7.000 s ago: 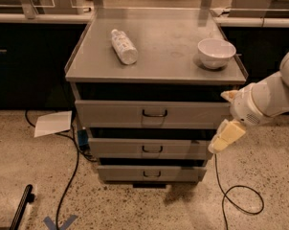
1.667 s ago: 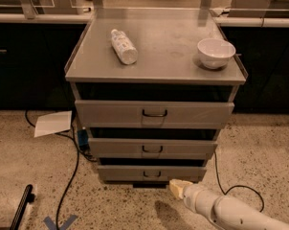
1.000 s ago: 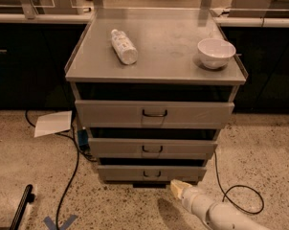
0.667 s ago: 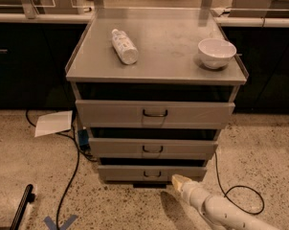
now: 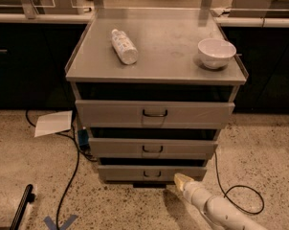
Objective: Open bottom drawer
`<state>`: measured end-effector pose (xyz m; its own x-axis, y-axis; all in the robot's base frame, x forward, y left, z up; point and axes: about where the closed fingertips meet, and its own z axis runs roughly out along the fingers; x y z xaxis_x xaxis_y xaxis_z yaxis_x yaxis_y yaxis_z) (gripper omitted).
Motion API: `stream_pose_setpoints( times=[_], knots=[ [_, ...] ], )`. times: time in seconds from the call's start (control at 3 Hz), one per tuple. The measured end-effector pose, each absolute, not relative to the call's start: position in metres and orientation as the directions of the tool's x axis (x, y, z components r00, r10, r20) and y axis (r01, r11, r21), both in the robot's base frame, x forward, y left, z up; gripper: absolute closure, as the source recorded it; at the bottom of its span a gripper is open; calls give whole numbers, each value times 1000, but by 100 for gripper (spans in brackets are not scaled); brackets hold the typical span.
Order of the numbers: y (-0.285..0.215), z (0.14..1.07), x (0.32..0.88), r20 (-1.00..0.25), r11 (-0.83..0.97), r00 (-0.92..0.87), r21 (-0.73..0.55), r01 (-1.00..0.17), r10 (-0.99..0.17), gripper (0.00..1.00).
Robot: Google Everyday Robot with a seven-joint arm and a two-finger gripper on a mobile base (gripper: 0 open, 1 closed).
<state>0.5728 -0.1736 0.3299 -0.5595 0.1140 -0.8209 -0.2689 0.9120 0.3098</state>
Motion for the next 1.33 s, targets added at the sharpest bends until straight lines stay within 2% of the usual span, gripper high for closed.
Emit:
stream_pose_setpoints(
  times=[0.33,1.33],
  knots=[
    [-219,285,614,-807,903,-552,375,-208,208,100],
    [-238,280,632,-807,910,-541,379,-167,237,100]
  ],
)
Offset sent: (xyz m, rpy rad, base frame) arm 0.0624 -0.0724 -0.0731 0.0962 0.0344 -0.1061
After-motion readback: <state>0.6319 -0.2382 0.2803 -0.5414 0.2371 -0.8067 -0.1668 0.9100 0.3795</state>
